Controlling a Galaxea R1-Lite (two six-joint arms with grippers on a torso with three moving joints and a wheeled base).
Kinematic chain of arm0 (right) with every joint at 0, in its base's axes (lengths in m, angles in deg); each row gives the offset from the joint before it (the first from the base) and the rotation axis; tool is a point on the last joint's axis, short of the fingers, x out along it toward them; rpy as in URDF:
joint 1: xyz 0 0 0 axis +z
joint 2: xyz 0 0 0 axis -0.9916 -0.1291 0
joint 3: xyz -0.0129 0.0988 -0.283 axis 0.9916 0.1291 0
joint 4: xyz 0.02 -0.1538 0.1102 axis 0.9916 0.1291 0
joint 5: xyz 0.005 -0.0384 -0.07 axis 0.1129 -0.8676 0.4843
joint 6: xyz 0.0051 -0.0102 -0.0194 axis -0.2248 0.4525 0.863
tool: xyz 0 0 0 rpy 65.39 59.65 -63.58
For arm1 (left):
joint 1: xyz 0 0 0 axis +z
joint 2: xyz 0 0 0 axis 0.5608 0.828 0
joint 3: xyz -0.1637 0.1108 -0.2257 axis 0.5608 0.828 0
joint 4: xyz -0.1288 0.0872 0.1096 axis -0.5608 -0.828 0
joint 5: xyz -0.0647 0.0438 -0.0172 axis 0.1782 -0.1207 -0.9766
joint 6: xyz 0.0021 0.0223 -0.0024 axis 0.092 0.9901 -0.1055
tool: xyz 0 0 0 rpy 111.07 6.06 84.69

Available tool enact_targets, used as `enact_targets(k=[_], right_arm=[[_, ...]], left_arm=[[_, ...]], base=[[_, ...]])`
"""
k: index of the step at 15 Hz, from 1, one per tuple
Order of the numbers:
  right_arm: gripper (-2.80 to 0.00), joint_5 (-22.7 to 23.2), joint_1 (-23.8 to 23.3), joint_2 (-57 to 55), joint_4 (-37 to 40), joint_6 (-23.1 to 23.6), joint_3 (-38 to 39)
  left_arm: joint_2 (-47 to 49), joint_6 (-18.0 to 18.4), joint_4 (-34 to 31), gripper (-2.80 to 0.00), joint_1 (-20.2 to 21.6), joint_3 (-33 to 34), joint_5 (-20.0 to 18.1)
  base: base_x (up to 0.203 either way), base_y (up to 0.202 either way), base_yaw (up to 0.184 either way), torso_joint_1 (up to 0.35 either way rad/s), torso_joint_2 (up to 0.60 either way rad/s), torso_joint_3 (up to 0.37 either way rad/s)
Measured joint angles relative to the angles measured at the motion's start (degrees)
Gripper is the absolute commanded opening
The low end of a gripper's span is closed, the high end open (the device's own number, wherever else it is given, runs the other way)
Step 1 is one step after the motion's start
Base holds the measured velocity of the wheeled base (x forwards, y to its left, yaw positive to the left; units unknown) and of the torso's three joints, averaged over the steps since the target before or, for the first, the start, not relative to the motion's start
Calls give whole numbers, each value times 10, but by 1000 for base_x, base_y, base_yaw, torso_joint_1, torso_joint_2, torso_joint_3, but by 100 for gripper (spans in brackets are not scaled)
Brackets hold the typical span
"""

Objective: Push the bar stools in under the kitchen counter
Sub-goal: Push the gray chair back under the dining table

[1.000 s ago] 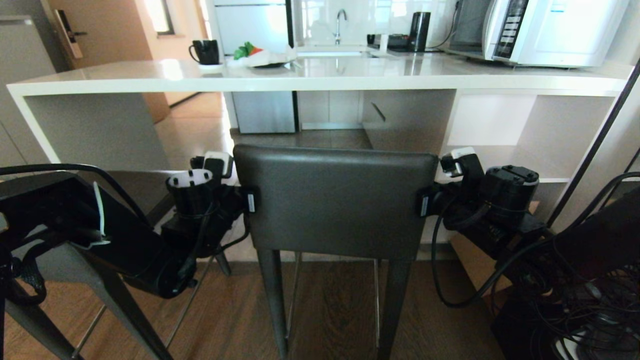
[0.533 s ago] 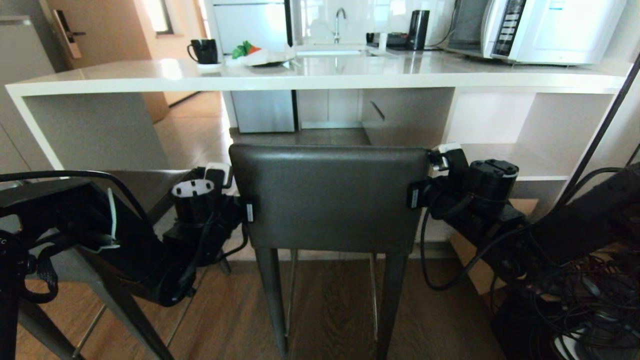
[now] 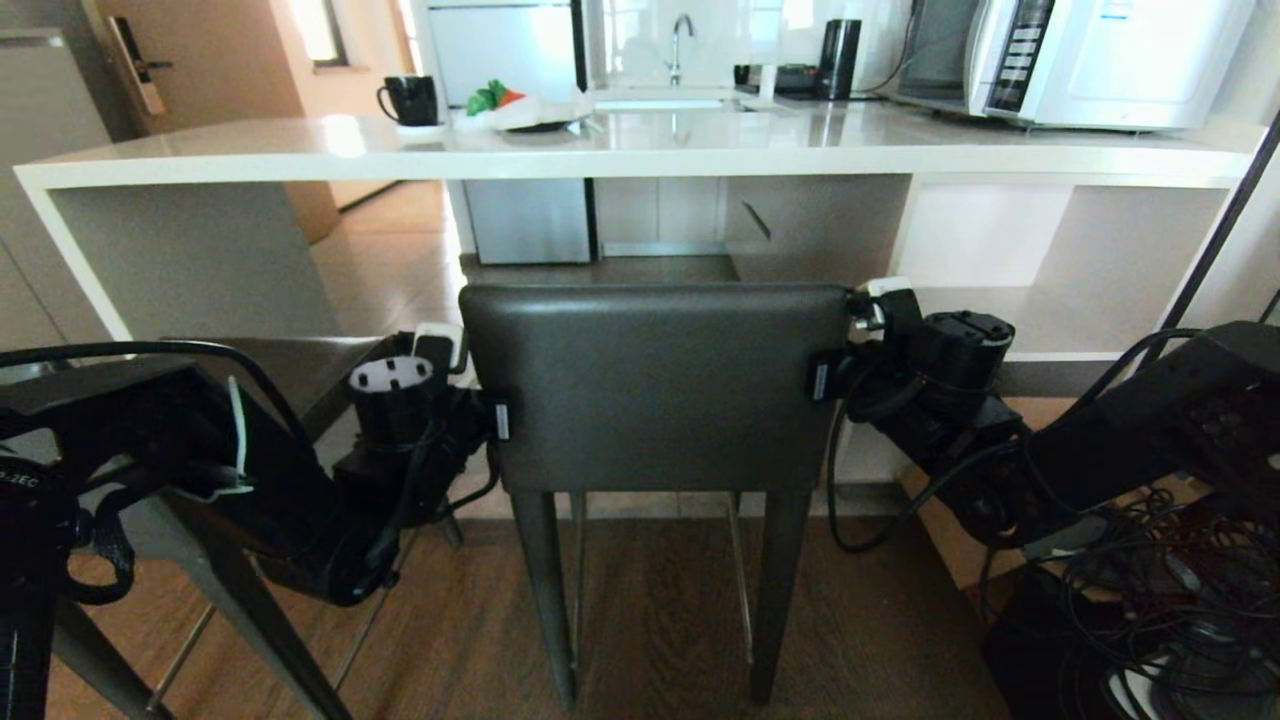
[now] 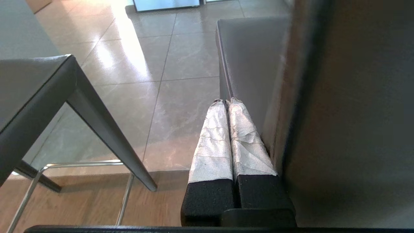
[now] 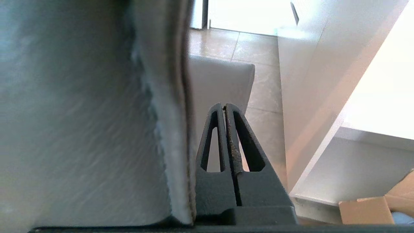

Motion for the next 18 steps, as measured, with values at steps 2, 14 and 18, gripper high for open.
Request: enact_targets(k=[2, 14, 18], right_arm=[[-280, 3, -10, -6, 0, 0, 4], [-280, 4, -24, -40, 13, 3, -33], [-280, 2, -24, -48, 24, 2, -60]], left_arm=[[15, 12, 1, -280, 2, -27, 0], [58, 18, -37, -280, 14, -123, -1], [51, 20, -22, -280, 13, -103, -3]], base=[[0, 0, 0, 0, 0, 0], [0, 0, 0, 0, 0, 0], [0, 0, 0, 0, 0, 0]])
